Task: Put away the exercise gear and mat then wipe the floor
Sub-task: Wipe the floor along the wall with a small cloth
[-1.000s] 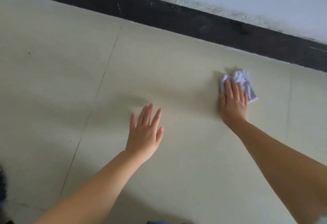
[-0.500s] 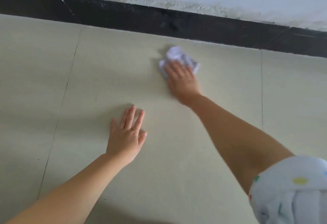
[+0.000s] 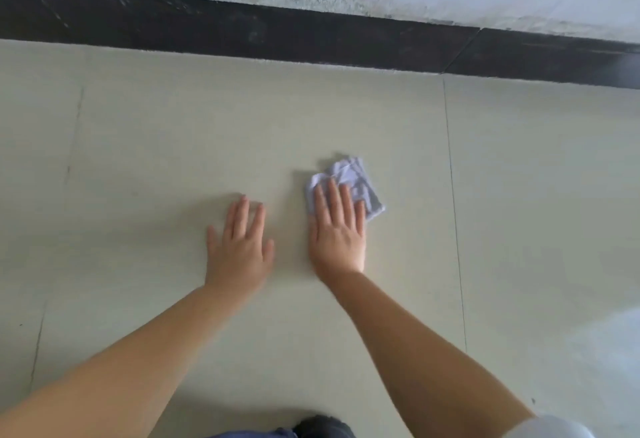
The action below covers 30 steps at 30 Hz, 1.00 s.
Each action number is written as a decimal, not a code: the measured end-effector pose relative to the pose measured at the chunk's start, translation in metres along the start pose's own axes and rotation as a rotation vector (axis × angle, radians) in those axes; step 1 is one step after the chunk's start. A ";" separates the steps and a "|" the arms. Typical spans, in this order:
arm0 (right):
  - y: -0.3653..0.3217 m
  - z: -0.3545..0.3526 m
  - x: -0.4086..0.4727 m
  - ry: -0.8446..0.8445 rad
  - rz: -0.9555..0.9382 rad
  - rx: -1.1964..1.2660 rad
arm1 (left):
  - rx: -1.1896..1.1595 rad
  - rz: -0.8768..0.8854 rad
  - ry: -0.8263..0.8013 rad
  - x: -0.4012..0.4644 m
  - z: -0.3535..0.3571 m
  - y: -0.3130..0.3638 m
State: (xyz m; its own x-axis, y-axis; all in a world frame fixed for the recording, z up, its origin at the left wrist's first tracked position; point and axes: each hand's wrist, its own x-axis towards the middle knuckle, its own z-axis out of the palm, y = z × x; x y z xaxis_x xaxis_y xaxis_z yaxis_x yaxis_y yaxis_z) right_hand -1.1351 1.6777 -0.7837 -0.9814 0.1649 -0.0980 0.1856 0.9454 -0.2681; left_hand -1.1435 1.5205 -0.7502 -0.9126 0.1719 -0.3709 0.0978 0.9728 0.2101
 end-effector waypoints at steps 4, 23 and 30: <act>-0.026 0.003 -0.042 -0.220 -0.281 -0.030 | -0.016 0.034 -0.018 -0.006 -0.004 -0.019; 0.000 -0.001 -0.129 -0.215 -0.222 -0.083 | 0.258 0.233 -0.349 -0.021 -0.012 0.000; 0.156 -0.037 -0.105 -0.138 -0.142 -0.148 | 0.310 0.232 -0.345 -0.032 -0.016 -0.017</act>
State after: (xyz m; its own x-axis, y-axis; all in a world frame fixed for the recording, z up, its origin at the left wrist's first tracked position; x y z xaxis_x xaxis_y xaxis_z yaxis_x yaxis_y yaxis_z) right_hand -1.0049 1.8177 -0.7797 -0.9793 -0.0028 -0.2022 0.0274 0.9889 -0.1463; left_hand -1.1222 1.4957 -0.7278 -0.6743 0.3786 -0.6341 0.4427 0.8944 0.0633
